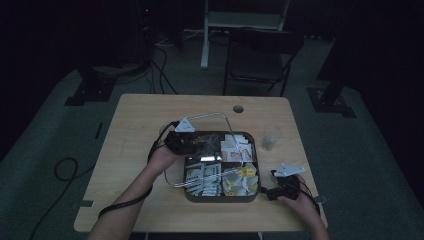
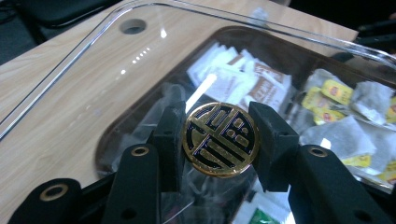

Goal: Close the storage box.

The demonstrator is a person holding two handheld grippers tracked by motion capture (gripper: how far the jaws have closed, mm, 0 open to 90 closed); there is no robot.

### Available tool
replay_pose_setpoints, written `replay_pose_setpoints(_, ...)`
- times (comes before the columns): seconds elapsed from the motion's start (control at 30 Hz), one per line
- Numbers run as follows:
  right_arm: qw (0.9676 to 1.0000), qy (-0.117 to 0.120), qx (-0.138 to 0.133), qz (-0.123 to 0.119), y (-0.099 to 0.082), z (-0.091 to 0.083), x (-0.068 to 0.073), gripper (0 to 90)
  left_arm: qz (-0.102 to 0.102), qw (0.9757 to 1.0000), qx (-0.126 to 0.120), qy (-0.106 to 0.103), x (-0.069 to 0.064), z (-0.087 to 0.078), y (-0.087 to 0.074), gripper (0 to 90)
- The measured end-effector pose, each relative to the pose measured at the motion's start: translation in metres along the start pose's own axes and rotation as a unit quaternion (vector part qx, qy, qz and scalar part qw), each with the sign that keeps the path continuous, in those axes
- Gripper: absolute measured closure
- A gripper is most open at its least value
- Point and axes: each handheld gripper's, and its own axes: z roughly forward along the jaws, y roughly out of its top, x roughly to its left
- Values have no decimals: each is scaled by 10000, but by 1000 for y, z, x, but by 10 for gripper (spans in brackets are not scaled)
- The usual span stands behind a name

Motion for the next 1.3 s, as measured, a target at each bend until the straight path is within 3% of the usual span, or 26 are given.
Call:
replay_pose_setpoints(0.43, 10000, 0, 0, 1, 0, 0, 0, 130, 394, 9978, 115, -521, -26, 26, 7, 599)
replay_pose_setpoints(0.67, 10000, 0, -1, 3, 0, 0, 0, 129, 597, 9950, 299, -748, -36, 43, 10, 599)
replay_pose_setpoints(0.87, 10000, 0, 0, 2, 0, 0, 0, 129, 670, 9934, 412, -839, -41, 55, 12, 599)
replay_pose_setpoints(1.3, 10000, 0, 0, 1, 0, 0, 0, 130, 679, 9925, 596, -822, -39, 68, 9, 599)
